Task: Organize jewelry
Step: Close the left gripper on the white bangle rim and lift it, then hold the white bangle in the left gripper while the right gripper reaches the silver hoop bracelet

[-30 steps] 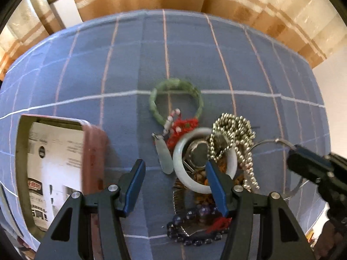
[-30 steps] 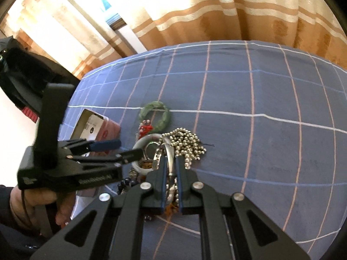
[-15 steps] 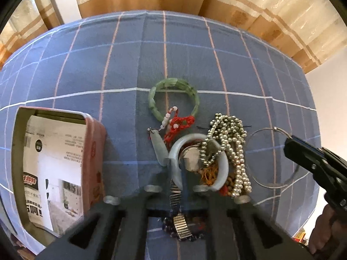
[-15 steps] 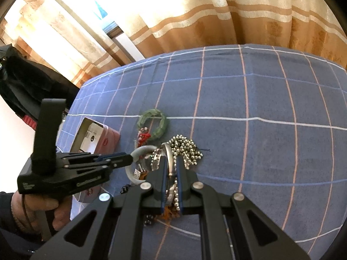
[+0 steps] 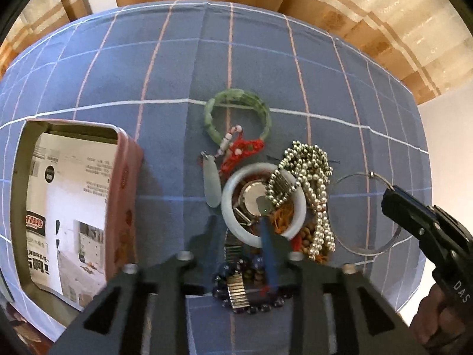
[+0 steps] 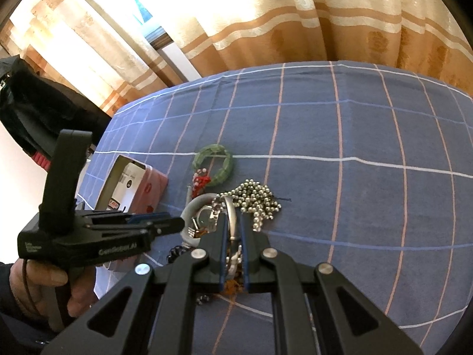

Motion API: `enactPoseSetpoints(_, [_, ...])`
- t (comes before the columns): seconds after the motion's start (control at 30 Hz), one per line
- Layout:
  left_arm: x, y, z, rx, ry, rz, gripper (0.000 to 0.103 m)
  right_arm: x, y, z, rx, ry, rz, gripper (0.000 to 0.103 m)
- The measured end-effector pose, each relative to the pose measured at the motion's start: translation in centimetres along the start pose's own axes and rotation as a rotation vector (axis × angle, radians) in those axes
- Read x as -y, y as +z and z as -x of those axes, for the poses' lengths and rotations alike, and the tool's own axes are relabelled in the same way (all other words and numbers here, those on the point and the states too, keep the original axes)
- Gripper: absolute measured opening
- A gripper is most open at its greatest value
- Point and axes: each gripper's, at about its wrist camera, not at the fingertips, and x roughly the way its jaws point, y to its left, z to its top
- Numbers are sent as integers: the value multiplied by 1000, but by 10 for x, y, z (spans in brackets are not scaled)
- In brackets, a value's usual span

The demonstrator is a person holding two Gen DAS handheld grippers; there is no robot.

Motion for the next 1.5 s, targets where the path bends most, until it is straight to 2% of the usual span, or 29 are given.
enactPoseSetpoints(0.4, [17,16,-31,-69,28,-3,31,6,0,1,12,-4,12,11])
enactPoseSetpoints(0.43, [17,18,-34,-67,45,-9,22,6,1,1,13,1,14,11])
enactPoseSetpoints(0.5, [19,23,-38,-67,49,-19,12,6,2,-1,11,14,15,11])
enactPoseSetpoints(0.57, [23,27,-38,-61,46,-35,9,7,1,-2,6,18,13,11])
enactPoseSetpoints(0.63, [29,26,-35,-39,55,-56,8,12,1,-4,-5,20,-6,11])
enactPoseSetpoints(0.7, [32,26,-29,-19,56,-58,8,21,0,-5,-10,18,-45,16])
enactPoseSetpoints(0.73, [33,26,-26,-6,59,-60,8,27,-1,-5,-12,4,-69,22])
enactPoseSetpoints(0.77, [35,25,-19,14,55,-61,8,31,-2,-6,-21,-4,-87,33])
enactPoseSetpoints(0.8, [36,24,-14,28,55,-63,8,35,-3,-6,-26,-8,-98,37])
enactPoseSetpoints(1.03, [34,27,27,125,50,-49,8,46,-18,-9,-80,-48,-92,38])
enactPoseSetpoints(1.23, [24,11,54,174,30,-31,8,37,-23,-29,-118,-86,-22,38])
enactPoseSetpoints(1.3, [18,6,62,184,21,-26,8,33,-21,-38,-125,-119,19,38])
enactPoseSetpoints(1.37, [13,5,66,190,21,-17,8,28,-21,-50,-138,-191,80,38])
enactPoseSetpoints(1.43, [9,2,69,198,18,-5,8,23,-21,-52,-117,-212,135,35])
enactPoseSetpoints(1.47, [6,0,71,201,19,1,8,18,-21,-54,-116,-236,181,11])
enactPoseSetpoints(1.5, [3,-2,73,204,18,10,8,17,-21,-55,-125,-230,190,11])
